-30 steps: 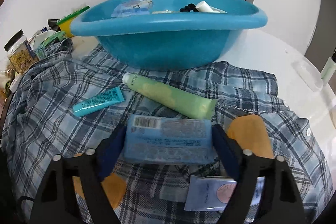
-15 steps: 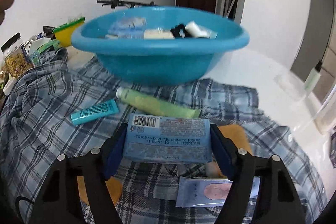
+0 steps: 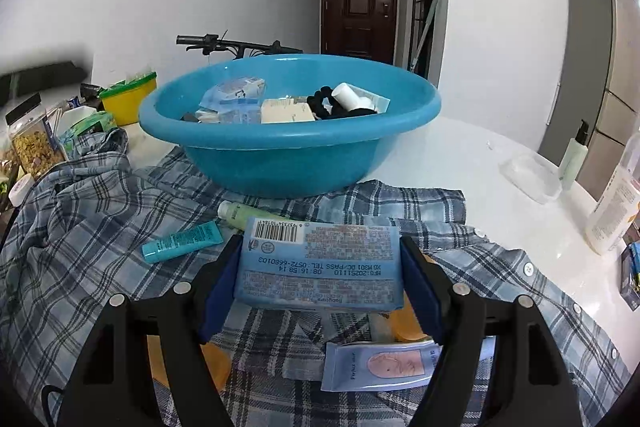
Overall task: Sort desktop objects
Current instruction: 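Grasp the teal tube with the left tool while the right tool holds the blue box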
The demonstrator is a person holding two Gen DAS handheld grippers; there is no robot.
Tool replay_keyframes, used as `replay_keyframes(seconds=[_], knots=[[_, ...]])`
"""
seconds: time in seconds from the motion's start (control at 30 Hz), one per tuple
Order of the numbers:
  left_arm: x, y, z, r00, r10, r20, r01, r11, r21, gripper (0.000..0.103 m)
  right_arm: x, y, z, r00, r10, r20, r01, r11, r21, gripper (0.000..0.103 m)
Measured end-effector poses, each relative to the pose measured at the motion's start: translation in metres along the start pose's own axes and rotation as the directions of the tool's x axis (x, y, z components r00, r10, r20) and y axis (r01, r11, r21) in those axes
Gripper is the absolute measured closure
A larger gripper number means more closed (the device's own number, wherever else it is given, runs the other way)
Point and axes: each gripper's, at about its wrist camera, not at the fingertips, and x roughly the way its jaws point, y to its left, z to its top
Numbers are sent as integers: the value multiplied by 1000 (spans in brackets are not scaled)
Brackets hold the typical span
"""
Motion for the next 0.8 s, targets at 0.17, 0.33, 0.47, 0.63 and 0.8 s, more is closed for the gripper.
replay_keyframes(seconds=[0.17,0.33,0.47,0.63,0.8], knots=[[25,-13,-36,999,-13,-48,14,1000,10,3,-1,-2,0,1000,2,6,-3,1000,8,29],[49,-12,-48,989,-73,-127,72,997,-16,25,-1,0,0,1000,2,3,-2,1000,6,29],[64,-12,-58,975,-107,-194,105,994,-22,32,0,0,0,1000,5,-2,-5,1000,8,28],[74,-15,-66,967,-113,-230,111,994,-22,44,-3,0,-1,1000,9,15,-9,1000,7,28],[81,-13,-69,961,-116,-252,110,993,-37,53,-5,1,-1,999,13,32,-13,1000,3,28]])
